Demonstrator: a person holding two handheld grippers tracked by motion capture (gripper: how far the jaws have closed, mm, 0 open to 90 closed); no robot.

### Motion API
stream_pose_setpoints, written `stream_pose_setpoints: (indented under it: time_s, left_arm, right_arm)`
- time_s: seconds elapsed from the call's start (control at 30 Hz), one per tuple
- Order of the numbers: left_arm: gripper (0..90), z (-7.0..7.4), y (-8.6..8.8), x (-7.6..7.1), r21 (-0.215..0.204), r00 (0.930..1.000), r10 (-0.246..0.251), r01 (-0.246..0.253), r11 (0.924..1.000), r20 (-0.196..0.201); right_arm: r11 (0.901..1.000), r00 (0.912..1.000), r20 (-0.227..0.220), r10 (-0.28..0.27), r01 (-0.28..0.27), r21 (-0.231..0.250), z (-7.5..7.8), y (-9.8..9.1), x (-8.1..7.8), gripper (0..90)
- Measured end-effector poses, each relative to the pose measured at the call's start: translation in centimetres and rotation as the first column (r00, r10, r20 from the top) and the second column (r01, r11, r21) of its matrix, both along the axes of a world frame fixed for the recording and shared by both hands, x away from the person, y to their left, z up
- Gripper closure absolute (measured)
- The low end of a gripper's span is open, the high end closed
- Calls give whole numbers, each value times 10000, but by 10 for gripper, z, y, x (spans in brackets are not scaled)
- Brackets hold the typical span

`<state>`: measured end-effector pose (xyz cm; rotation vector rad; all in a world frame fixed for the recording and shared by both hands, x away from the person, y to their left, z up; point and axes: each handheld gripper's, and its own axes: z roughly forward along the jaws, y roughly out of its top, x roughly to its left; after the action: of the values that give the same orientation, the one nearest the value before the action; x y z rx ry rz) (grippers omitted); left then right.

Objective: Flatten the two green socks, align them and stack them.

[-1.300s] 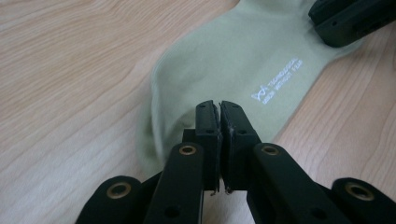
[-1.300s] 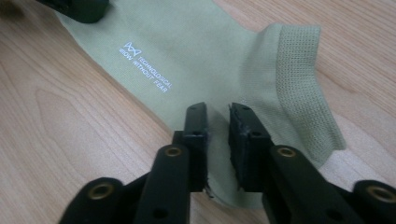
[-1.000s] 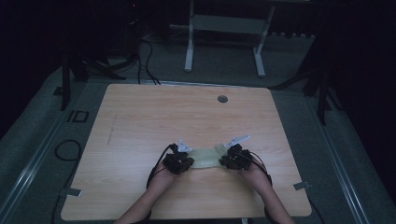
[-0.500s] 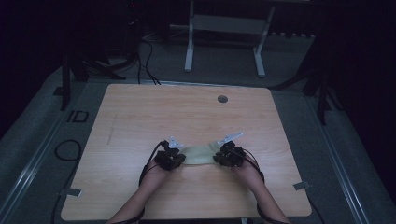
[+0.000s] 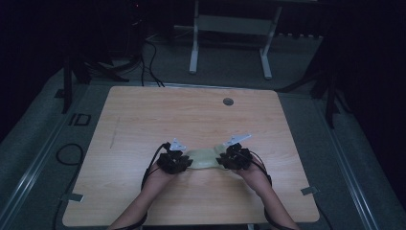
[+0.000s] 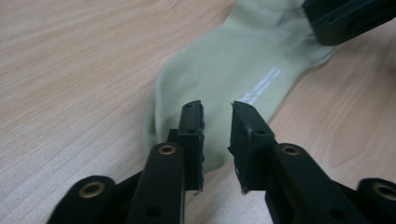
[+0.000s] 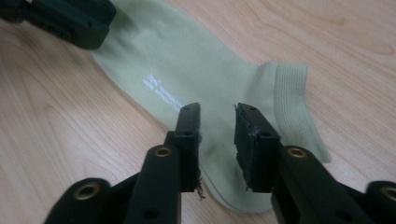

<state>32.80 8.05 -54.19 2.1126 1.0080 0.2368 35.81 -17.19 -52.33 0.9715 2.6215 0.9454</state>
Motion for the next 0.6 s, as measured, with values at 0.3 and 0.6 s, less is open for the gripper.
stream_pose_setpoints:
  time_s: [0.3, 0.6]
  left_arm:
    - [336, 8, -8, -9, -146, 9995, -207, 211, 9997, 250]
    - [74, 10, -3, -14, -288, 9968, 224, -203, 9994, 766]
  right_arm:
    - [9985, 9998, 177, -25, 16, 548, 10, 1, -3, 360]
    - [9935, 9995, 206, -225, 201, 1118, 11, -16, -7, 133]
